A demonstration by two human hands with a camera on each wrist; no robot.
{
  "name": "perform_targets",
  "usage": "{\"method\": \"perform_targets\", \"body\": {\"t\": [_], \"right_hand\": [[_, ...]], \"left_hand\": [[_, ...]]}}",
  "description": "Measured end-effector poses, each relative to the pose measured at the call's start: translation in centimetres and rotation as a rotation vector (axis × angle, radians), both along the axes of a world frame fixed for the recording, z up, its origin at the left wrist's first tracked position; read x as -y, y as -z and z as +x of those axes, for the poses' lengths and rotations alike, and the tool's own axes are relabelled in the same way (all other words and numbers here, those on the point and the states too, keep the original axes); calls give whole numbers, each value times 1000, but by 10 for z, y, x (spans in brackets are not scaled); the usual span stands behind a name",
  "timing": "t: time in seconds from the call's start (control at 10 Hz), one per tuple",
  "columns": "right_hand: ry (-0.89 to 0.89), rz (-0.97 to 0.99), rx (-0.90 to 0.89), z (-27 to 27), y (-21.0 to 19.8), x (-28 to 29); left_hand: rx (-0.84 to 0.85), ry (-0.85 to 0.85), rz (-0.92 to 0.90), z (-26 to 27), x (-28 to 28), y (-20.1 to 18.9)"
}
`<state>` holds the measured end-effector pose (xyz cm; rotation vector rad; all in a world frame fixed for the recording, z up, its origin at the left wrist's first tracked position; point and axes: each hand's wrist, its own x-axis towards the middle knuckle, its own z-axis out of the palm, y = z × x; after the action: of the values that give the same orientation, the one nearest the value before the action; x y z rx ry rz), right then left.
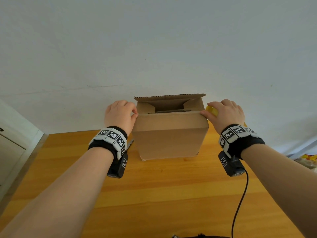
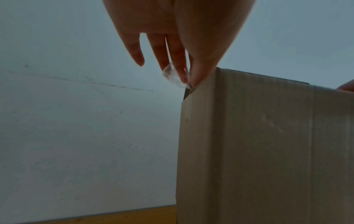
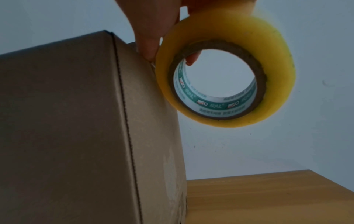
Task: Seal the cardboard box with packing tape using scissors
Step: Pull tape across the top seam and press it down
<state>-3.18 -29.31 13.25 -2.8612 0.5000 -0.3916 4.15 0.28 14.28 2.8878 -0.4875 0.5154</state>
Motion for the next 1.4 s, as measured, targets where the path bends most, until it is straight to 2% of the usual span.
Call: {"method": "perform_targets", "body": {"t": [0.3, 0.5, 1.0, 1.4], "right_hand": [[-3, 8, -8, 1, 0, 0], [-4, 11, -6, 1, 0, 2], [-61, -25, 70, -2, -3, 1], [-107, -72, 175, -3, 2, 2]], "left_hand": [[194, 193, 108, -3, -1, 1], [229, 204, 111, -4, -2, 4], [65, 111, 135, -3, -3, 11], [53, 110, 118, -3, -2, 10]]}}
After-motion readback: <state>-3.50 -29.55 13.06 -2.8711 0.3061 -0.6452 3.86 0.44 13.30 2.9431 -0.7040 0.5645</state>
